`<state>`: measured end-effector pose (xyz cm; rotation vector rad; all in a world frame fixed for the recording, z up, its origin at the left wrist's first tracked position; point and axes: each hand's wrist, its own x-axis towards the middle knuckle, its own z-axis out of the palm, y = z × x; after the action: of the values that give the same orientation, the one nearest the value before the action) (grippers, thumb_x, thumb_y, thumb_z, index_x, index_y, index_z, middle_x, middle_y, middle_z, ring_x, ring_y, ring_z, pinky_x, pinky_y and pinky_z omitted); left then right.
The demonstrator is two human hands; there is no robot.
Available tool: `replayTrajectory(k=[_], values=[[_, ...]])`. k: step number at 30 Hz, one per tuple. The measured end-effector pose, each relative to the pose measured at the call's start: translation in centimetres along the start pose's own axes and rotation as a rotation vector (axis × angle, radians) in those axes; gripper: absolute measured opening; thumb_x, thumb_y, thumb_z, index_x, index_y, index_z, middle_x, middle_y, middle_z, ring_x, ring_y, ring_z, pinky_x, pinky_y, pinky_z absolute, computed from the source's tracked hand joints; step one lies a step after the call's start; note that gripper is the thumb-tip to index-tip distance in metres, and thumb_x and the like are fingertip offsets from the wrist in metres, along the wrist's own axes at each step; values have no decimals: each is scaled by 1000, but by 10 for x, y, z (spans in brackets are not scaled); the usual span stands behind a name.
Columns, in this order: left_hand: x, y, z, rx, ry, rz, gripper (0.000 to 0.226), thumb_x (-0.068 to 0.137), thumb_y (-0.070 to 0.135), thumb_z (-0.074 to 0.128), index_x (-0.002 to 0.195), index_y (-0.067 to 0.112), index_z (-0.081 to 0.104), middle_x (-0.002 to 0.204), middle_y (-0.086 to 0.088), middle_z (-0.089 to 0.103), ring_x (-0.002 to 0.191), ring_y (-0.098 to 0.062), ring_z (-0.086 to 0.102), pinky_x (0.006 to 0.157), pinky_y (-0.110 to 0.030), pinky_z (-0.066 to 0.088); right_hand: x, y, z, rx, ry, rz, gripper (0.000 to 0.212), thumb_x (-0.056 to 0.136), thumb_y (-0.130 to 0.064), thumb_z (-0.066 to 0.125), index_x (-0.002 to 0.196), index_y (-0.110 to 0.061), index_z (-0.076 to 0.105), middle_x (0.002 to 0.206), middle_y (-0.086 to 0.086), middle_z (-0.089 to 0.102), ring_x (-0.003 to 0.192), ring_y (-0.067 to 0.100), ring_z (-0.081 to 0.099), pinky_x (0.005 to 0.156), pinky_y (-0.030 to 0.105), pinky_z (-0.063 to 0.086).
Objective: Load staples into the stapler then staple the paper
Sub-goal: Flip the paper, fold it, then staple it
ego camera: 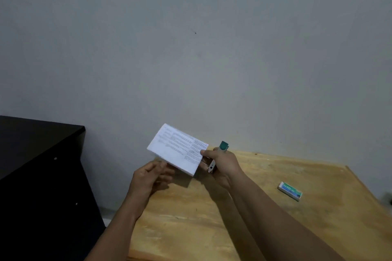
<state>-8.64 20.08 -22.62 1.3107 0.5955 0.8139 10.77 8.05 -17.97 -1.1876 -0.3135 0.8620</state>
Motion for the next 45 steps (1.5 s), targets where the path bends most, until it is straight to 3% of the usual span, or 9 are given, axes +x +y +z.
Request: replayTrajectory(k=[5, 8, 11, 15, 17, 21, 26, 32, 45], values=[[-9, -14, 49, -49, 18, -24, 28, 96, 32, 71, 122, 21, 70, 106, -7, 80, 92, -31, 78, 82, -50, 61, -2, 13, 15, -156, 71, -13, 35, 80, -2, 83, 69, -13, 52, 96, 29, 75, 81, 42, 75, 67, 53, 63], [-10, -21, 63, -32, 140, 18, 22, 100, 20, 66, 122, 21, 69, 96, -5, 81, 80, -27, 78, 75, -47, 64, -8, 17, 8, -323, 114, -113, 22, 88, -19, 82, 80, -8, 65, 81, 15, 78, 73, 33, 77, 63, 40, 62], [-8, -22, 59, -112, 201, 46, 28, 97, 15, 69, 121, 30, 65, 99, 4, 80, 73, -23, 78, 68, -43, 64, -20, 12, -5, -474, 86, -170, 37, 87, -41, 82, 73, -14, 61, 59, 3, 70, 47, 15, 61, 46, 23, 45], [-12, -20, 61, -109, 198, 56, 34, 94, 10, 73, 117, 33, 62, 98, 9, 80, 74, -22, 78, 66, -41, 63, -34, 15, -15, -567, -37, -139, 30, 95, -21, 75, 69, -22, 59, 48, -13, 56, 44, -1, 52, 44, 11, 39], [-13, -21, 61, -95, 206, 54, 34, 93, 11, 74, 119, 30, 63, 98, 4, 80, 73, -25, 78, 68, -43, 63, -35, 18, -17, -707, -86, -128, 26, 98, -21, 69, 76, -22, 57, 59, -10, 58, 53, 5, 54, 55, 18, 42], [-13, -22, 60, -76, 194, 58, 33, 93, 12, 76, 120, 28, 65, 97, -5, 79, 68, -24, 73, 65, -42, 63, -47, 27, -15, -621, -194, -67, 14, 103, -17, 62, 90, -23, 60, 77, -2, 64, 54, 1, 60, 52, 17, 46], [-13, -23, 59, -30, 150, 51, 37, 93, 15, 77, 126, 24, 64, 101, -3, 79, 72, -28, 75, 73, -52, 64, -49, 37, -6, -430, -138, 79, 53, 98, -68, 49, 82, -21, 68, 68, 0, 53, 51, 12, 41, 50, 26, 28], [-15, -23, 60, 64, 102, 56, 42, 93, 18, 76, 131, 27, 62, 105, 4, 79, 79, -26, 77, 70, -49, 65, -47, 48, -12, -301, -185, 14, 45, 96, -66, 58, 97, -26, 78, 76, 5, 52, 58, 13, 43, 52, 28, 30], [-16, -23, 63, 100, 69, 55, 41, 92, 17, 77, 131, 23, 63, 108, 4, 80, 85, -25, 79, 66, -41, 64, -47, 46, -19, -194, -258, 64, 38, 98, -50, 65, 107, -13, 67, 74, 3, 54, 58, 12, 40, 52, 26, 29]])
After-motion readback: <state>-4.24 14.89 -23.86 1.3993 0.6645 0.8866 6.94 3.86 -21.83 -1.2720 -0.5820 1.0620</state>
